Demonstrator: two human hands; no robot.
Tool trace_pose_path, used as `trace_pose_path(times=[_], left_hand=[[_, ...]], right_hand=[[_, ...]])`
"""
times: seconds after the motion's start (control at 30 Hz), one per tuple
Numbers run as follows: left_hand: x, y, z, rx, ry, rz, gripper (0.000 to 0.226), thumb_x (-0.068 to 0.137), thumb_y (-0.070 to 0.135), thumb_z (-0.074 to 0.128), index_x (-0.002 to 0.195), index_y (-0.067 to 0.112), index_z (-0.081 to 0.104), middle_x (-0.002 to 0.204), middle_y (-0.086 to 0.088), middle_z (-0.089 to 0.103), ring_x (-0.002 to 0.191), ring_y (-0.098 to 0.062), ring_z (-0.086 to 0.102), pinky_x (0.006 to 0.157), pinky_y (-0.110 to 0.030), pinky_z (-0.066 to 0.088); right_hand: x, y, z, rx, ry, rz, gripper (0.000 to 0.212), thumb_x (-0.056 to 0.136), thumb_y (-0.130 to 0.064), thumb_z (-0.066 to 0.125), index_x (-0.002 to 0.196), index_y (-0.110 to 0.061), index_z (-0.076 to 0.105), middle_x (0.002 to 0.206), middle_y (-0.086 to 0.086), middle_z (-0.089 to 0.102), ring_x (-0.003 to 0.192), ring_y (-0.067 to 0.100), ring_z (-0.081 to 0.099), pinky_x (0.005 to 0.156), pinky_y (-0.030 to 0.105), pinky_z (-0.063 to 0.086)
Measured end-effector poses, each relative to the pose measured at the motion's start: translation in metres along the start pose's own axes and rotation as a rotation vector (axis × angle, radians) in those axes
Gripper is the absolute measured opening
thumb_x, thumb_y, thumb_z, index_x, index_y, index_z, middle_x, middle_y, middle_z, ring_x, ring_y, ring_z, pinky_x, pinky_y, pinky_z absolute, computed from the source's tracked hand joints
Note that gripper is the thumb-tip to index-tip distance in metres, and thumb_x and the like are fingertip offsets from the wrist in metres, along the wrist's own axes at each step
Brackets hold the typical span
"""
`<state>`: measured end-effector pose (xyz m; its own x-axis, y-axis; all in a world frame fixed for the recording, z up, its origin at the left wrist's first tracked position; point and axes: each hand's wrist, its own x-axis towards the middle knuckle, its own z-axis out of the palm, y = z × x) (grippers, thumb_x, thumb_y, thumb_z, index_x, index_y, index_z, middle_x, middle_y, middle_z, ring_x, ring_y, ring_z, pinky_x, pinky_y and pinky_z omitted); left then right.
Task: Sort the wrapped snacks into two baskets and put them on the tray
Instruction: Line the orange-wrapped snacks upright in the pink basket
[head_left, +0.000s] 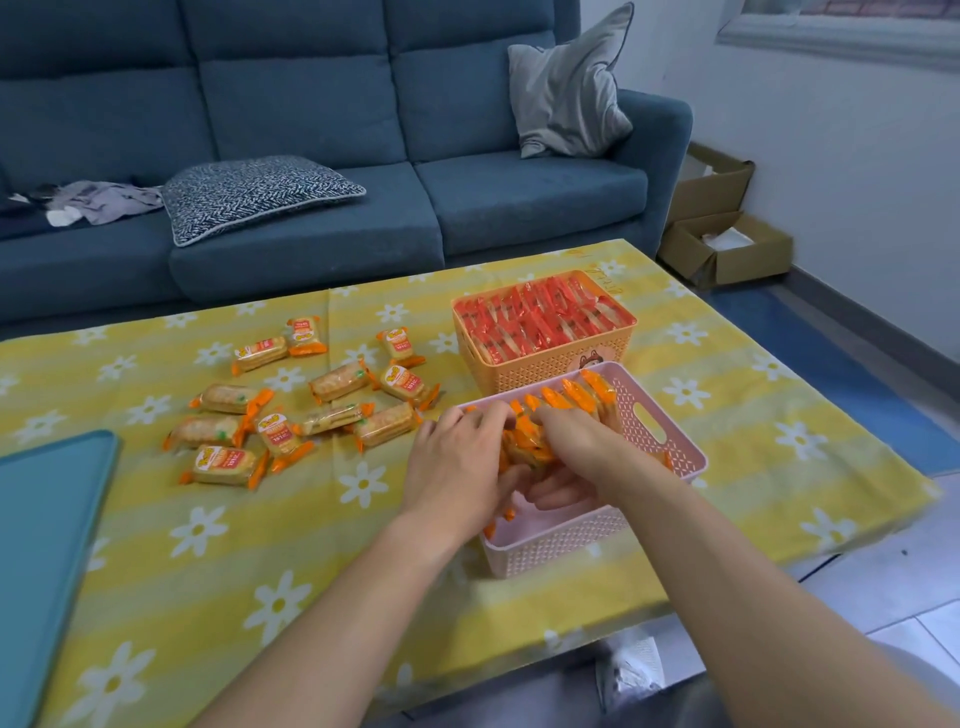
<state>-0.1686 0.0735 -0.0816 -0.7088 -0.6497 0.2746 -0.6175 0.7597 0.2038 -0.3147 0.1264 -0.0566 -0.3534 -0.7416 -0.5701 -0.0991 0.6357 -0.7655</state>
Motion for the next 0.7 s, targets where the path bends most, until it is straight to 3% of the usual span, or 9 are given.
trace_pose_path(times=[0.07, 0.13, 0.23, 0.33, 0.43, 0.5, 0.57, 0.63, 0.7], left_hand=[[0.000, 0.000, 0.001, -0.015, 0.007, 0.019, 0.051, 0.080, 0.035, 0.069, 0.126, 0.035, 0.046, 0.114, 0.011, 0.063, 0.113, -0.021, 0.052, 0.088, -0.038, 0.041], [-0.001, 0.000, 0.002, -0.042, 0.008, 0.050, 0.052, 0.077, 0.026, 0.069, 0.126, 0.034, 0.052, 0.112, 0.008, 0.062, 0.110, -0.024, 0.053, 0.086, -0.038, 0.045], [-0.001, -0.002, 0.003, -0.006, -0.032, 0.041, 0.037, 0.075, 0.050, 0.059, 0.110, 0.036, 0.059, 0.104, 0.011, 0.060, 0.109, -0.021, 0.052, 0.086, -0.036, 0.042], [0.001, 0.001, 0.006, 0.013, -0.043, 0.004, 0.044, 0.069, 0.067, 0.050, 0.102, 0.038, 0.057, 0.103, 0.015, 0.059, 0.109, -0.015, 0.050, 0.087, -0.034, 0.039], [0.002, 0.001, 0.011, 0.072, 0.002, 0.011, 0.031, 0.077, 0.057, 0.058, 0.098, 0.034, 0.058, 0.103, 0.012, 0.059, 0.111, -0.019, 0.051, 0.085, -0.035, 0.037], [0.002, 0.002, 0.012, 0.095, 0.014, -0.009, 0.027, 0.078, 0.051, 0.062, 0.097, 0.033, 0.059, 0.104, 0.010, 0.059, 0.112, -0.020, 0.051, 0.086, -0.035, 0.037], [0.002, 0.005, 0.013, 0.117, 0.030, -0.013, 0.025, 0.077, 0.050, 0.065, 0.095, 0.032, 0.060, 0.101, 0.010, 0.058, 0.110, -0.020, 0.052, 0.086, -0.035, 0.036], [0.003, 0.007, 0.013, 0.143, 0.045, -0.005, 0.025, 0.076, 0.049, 0.066, 0.092, 0.031, 0.060, 0.098, 0.009, 0.058, 0.107, -0.020, 0.053, 0.085, -0.035, 0.035], [0.003, 0.008, 0.013, 0.169, 0.058, 0.002, 0.024, 0.075, 0.049, 0.067, 0.089, 0.031, 0.060, 0.096, 0.009, 0.058, 0.105, -0.020, 0.054, 0.083, -0.035, 0.034]], right_hand=[[-0.003, -0.001, -0.002, 0.001, -0.058, 0.021, 0.053, 0.097, -0.039, 0.030, 0.087, 0.001, 0.065, 0.087, 0.024, 0.069, 0.055, 0.029, 0.062, 0.060, 0.037, 0.054], [-0.004, 0.001, -0.005, 0.037, -0.065, 0.063, 0.057, 0.095, -0.040, 0.034, 0.089, 0.005, 0.068, 0.085, 0.027, 0.073, 0.063, 0.035, 0.070, 0.065, 0.042, 0.061], [-0.009, 0.002, -0.009, 0.063, -0.099, 0.106, 0.042, 0.093, -0.032, 0.041, 0.097, 0.003, 0.064, 0.080, 0.025, 0.072, 0.073, 0.038, 0.071, 0.074, 0.045, 0.064], [-0.011, 0.001, -0.021, -0.022, -0.123, 0.078, 0.036, 0.093, -0.024, 0.047, 0.112, 0.002, 0.062, 0.090, 0.021, 0.074, 0.077, 0.035, 0.074, 0.070, 0.040, 0.062], [-0.015, 0.000, -0.047, -0.325, 0.127, -0.207, 0.020, 0.089, -0.007, 0.052, 0.091, 0.000, 0.070, 0.078, 0.016, 0.075, 0.068, 0.031, 0.075, 0.053, 0.034, 0.057], [-0.019, 0.002, -0.066, -0.587, 0.282, -0.364, 0.019, 0.089, -0.004, 0.055, 0.084, -0.012, 0.071, 0.076, 0.008, 0.073, 0.067, 0.027, 0.071, 0.057, 0.033, 0.057], [-0.024, 0.007, -0.073, -0.793, 0.217, -0.328, 0.004, 0.087, -0.024, 0.069, 0.088, -0.021, 0.072, 0.088, 0.000, 0.069, 0.079, 0.020, 0.067, 0.073, 0.034, 0.057], [-0.026, 0.011, -0.067, -0.980, 0.111, -0.154, 0.037, 0.074, -0.053, 0.079, 0.094, -0.022, 0.072, 0.095, -0.003, 0.070, 0.089, 0.018, 0.066, 0.083, 0.038, 0.056], [-0.022, 0.013, -0.062, -1.076, 0.110, -0.031, 0.053, 0.061, -0.064, 0.081, 0.094, -0.024, 0.070, 0.095, -0.005, 0.070, 0.091, 0.019, 0.067, 0.081, 0.035, 0.056]])
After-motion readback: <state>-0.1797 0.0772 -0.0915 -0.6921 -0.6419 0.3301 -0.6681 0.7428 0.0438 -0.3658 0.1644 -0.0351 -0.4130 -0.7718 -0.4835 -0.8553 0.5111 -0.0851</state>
